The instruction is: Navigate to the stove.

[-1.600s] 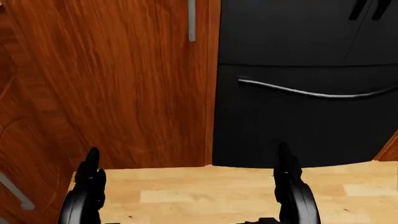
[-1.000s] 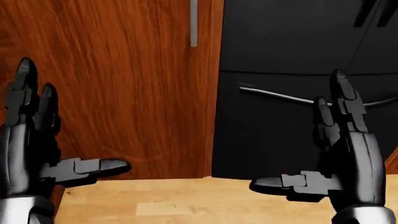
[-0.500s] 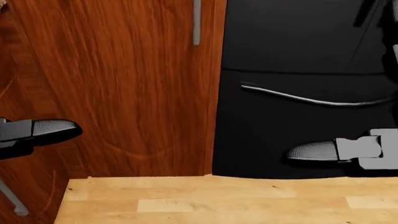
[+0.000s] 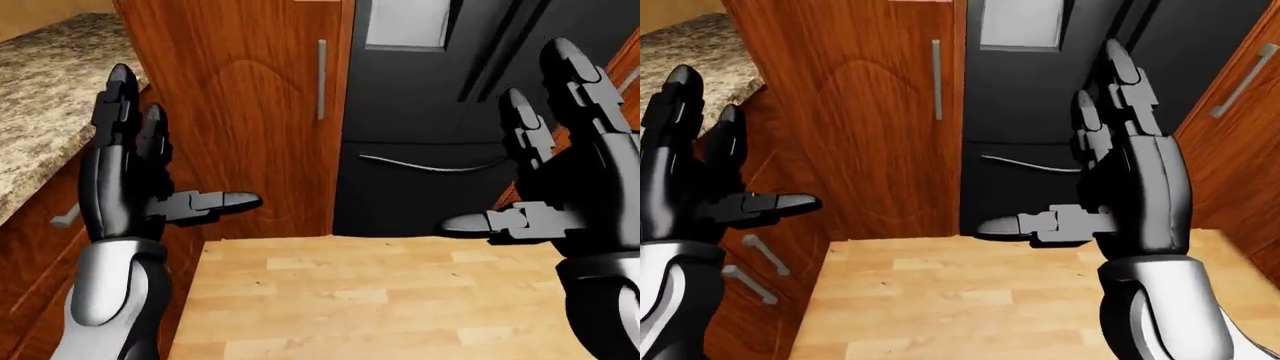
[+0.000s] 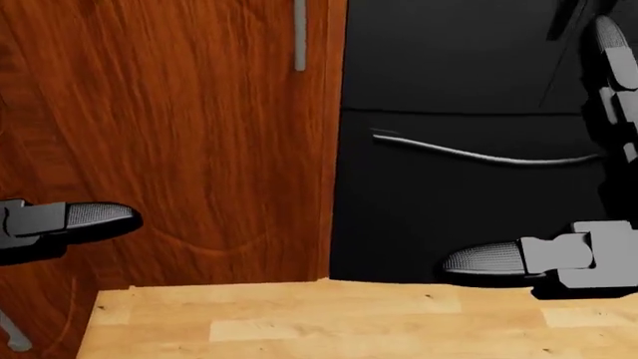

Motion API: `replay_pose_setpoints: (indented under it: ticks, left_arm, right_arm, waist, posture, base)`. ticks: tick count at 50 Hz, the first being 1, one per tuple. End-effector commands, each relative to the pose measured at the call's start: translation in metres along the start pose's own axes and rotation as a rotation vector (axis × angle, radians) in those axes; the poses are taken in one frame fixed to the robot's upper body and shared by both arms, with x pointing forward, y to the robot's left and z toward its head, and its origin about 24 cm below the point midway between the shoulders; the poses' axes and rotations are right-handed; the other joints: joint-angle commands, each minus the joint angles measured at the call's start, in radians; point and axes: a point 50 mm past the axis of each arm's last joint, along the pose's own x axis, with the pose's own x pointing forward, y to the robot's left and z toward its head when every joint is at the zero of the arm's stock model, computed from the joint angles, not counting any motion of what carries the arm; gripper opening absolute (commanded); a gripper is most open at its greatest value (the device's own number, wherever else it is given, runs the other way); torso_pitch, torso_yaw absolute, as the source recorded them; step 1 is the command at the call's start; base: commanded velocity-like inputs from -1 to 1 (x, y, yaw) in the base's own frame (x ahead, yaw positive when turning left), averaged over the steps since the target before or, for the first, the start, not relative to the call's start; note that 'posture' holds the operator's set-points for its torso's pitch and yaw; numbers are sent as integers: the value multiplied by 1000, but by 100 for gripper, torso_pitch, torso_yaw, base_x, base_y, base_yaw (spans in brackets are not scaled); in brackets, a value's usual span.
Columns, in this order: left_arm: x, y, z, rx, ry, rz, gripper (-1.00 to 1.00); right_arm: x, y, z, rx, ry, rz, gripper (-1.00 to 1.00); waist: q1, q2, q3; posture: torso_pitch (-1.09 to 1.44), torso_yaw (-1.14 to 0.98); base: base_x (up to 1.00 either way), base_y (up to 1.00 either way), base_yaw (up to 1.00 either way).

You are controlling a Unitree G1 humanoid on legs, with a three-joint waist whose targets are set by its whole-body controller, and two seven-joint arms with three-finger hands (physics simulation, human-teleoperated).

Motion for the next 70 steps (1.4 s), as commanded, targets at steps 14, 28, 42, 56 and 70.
replay_pose_setpoints:
  ticks: [14,28,42,56,70]
  left_arm:
    - [0,-2,9,10,-79,-19,100]
    - [2,-1,7,0,-69,-9,100]
    - [3,2,5,2,-71,6,100]
    - [3,1,6,9,-76,0,100]
    - [2,1,1,10,-63,0,100]
  right_arm:
    - [1,-6,6,-11,-55,-46,100]
    - [1,-9,12,-24,-61,-57,100]
    - [0,-12,12,-20,-51,-75,100]
    - [0,-11,12,-17,-47,-72,100]
    - [-1,-12,12,-13,-51,-78,100]
  waist:
    - [-4,60,4]
    - [6,1,-6]
    - [-7,87,9]
    - [6,-26,-9]
    - [-16,65,-9]
  posture:
    - [0,0]
    - [0,0]
    - [0,0]
    - [0,0]
    - [0,0]
  base:
    - [0,0,-27]
    - [0,0,-33]
    - [0,0,-50]
    - [0,0,-51]
    - [0,0,-23]
